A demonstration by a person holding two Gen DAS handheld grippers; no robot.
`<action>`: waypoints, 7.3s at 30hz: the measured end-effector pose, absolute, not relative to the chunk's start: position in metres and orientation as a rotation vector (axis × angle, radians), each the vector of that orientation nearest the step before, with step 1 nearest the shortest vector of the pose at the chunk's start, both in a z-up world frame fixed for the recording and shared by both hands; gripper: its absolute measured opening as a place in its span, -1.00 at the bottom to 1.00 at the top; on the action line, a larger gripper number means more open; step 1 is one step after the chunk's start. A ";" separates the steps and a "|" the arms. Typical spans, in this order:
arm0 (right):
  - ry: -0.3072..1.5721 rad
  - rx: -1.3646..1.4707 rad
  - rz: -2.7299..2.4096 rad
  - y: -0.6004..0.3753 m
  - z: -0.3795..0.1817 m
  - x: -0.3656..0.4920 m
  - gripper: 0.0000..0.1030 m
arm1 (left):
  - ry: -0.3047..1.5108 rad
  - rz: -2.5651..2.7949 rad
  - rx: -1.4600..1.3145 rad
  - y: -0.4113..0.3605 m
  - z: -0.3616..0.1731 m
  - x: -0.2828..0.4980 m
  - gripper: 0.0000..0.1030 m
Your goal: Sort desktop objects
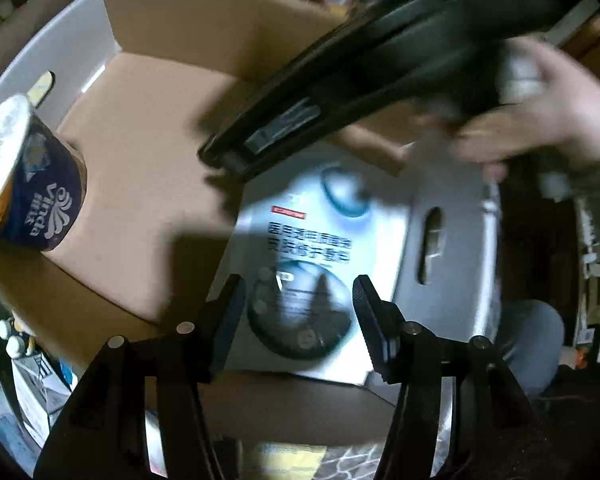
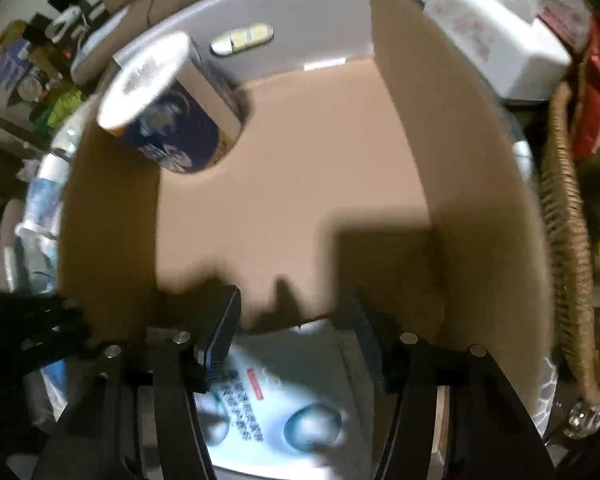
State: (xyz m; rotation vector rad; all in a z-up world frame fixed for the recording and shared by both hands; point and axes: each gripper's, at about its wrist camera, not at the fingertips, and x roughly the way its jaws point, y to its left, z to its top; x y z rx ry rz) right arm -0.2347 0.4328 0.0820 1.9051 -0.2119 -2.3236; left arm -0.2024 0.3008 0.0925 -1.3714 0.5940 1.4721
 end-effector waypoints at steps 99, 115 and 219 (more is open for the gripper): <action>0.324 1.349 -2.135 0.065 0.037 0.024 0.12 | -0.614 2.337 -1.384 -0.150 0.034 0.020 1.00; -0.322 1.351 -1.990 0.094 0.056 0.043 0.08 | -0.993 2.155 -1.143 -0.164 0.028 0.022 0.99; -0.122 1.435 -2.569 0.518 0.142 -0.114 -0.64 | -0.864 1.829 -1.602 0.369 0.020 -0.293 -0.20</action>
